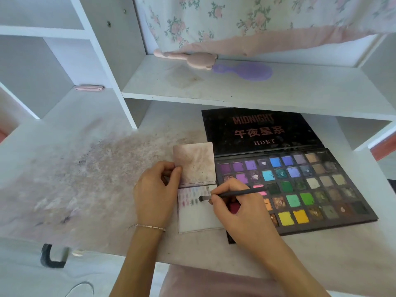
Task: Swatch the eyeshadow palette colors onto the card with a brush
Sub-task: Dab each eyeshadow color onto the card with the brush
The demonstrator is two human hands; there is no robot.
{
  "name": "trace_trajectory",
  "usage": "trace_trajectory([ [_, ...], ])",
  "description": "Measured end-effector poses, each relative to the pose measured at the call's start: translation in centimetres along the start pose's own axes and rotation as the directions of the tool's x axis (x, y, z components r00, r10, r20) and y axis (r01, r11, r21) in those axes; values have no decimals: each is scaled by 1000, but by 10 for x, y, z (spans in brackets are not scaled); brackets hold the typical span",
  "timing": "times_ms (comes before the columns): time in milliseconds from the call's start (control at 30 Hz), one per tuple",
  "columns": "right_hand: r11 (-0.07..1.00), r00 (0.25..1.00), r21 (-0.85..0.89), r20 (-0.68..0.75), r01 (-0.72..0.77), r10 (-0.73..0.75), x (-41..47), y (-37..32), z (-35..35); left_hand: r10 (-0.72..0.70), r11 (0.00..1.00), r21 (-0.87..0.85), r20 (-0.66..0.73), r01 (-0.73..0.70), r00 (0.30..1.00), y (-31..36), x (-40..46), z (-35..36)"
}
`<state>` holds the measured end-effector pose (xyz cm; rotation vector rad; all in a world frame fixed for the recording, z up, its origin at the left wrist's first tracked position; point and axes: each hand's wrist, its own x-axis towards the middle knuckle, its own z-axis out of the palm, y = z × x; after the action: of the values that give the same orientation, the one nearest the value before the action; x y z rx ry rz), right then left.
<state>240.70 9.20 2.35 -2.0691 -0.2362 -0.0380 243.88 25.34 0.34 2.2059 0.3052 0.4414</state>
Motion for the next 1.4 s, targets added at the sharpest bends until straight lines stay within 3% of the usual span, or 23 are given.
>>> trace_trajectory([
  [533,995,999,-92,30,-23,26,1,-1,1,22,1000,9,-2,-22,1000,2,0,0],
  [1400,995,998,-93,58,-28,34,2,0,1,31,999,21,1,-31,1000,2,0,0],
])
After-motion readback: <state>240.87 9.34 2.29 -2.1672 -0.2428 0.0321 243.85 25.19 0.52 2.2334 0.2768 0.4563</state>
